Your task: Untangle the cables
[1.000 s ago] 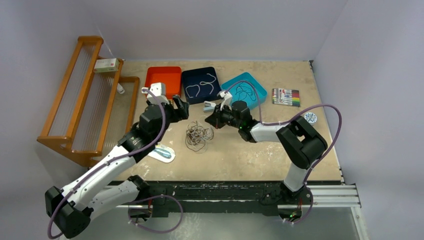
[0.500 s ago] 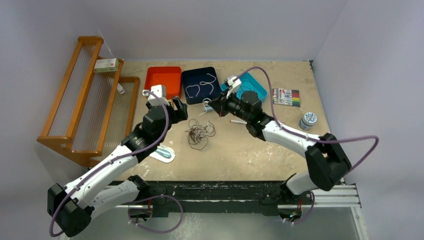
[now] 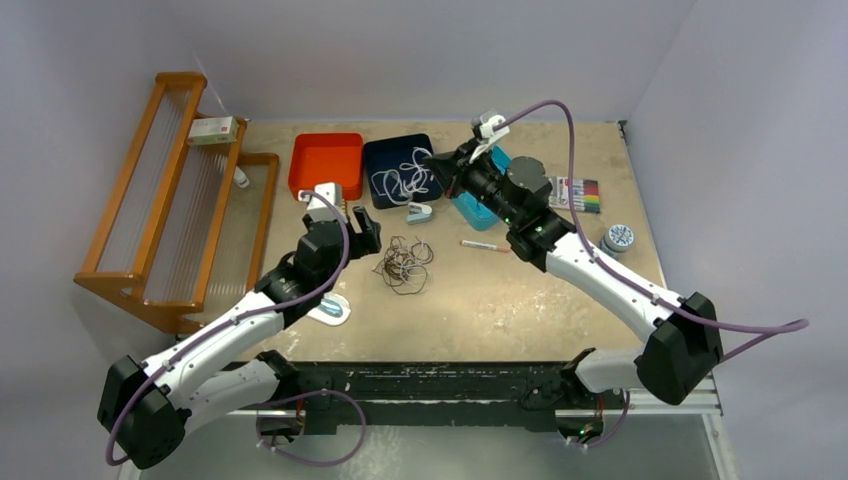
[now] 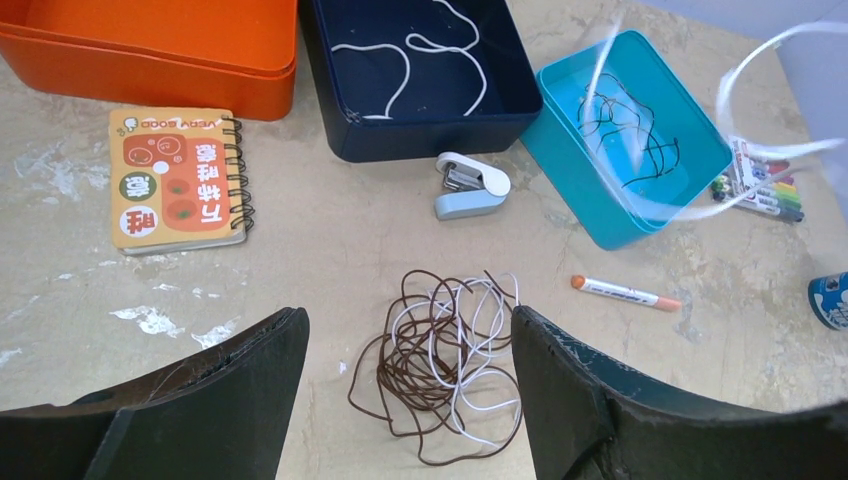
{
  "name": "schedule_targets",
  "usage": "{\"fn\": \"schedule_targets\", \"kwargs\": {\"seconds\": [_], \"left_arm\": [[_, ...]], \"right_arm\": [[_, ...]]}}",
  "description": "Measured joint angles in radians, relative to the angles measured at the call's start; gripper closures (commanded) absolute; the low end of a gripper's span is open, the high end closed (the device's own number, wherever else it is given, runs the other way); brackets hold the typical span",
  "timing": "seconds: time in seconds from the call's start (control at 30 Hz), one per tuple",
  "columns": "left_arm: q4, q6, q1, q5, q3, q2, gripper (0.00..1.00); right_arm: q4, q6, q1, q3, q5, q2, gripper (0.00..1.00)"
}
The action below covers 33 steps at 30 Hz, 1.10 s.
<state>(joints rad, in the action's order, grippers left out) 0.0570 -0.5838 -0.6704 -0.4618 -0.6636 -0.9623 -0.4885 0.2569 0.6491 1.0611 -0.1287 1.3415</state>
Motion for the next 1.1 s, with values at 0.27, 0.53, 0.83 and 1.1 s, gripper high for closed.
{"fn": "schedule_targets", "kwargs": {"seconds": [0.27,0.53,0.83,1.1], "left_arm": [[-0.042,0.0,0.0,0.026,0.026,-0.009,0.27],[-0.054,-0.004,0.0,0.038,0.04,-0.028,0.27],[0.032,-0.011,0.0,-0.023,0.018,-0.031,0.27],[0.114,-0.051,0.111,-0.028,-0.026,-0.045,0.27]], "right_arm": [[0.023,-0.011,0.0,0.089,0.04,-0.009,1.0],[0.089,-0.041,0.0,0.224,0.06,0.024,1.0],[0.193,-0.113,0.0,0.385,0.074,0.227,1.0],[0.221,-0.158,-0.014,0.466,0.091,0.401,1.0]]}}
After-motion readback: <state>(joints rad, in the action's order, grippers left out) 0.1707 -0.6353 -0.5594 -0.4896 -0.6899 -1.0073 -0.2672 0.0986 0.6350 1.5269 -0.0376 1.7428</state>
